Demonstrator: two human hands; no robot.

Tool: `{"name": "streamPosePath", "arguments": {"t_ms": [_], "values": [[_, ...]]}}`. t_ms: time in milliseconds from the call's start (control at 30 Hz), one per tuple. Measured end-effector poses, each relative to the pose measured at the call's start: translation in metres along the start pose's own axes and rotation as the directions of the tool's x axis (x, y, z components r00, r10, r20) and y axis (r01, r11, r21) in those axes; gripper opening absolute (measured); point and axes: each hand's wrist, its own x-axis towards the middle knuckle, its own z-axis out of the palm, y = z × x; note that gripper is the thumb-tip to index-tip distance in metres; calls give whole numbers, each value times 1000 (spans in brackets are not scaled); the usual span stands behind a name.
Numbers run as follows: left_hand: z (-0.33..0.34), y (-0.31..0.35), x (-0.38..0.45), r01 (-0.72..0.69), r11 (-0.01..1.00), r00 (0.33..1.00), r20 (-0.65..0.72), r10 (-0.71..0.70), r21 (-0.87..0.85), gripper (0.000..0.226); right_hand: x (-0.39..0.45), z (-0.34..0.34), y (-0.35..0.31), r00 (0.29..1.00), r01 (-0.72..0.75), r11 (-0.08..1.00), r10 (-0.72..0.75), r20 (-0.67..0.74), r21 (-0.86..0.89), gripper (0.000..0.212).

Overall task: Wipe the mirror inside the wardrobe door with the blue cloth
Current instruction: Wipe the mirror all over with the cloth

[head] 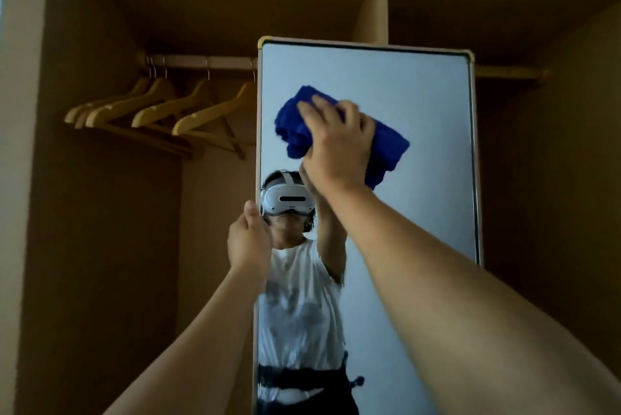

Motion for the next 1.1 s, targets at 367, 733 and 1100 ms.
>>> {"name": "streamPosePath", "arguments": {"t_ms": [367, 733, 1100], "values": [[-16, 2, -7, 6, 1000, 991, 134, -2, -30, 33, -101, 14, -45, 989, 148, 989, -148, -27, -12, 38], [-30, -8, -23, 154, 988, 977, 143, -157, 27, 46, -44, -6, -27, 995, 59, 998, -61, 80, 20, 52], [-28, -9, -25, 261, 937, 959, 169, -226, -233, 47, -158, 6, -45, 984, 175, 984, -174, -31, 22, 33]]}}
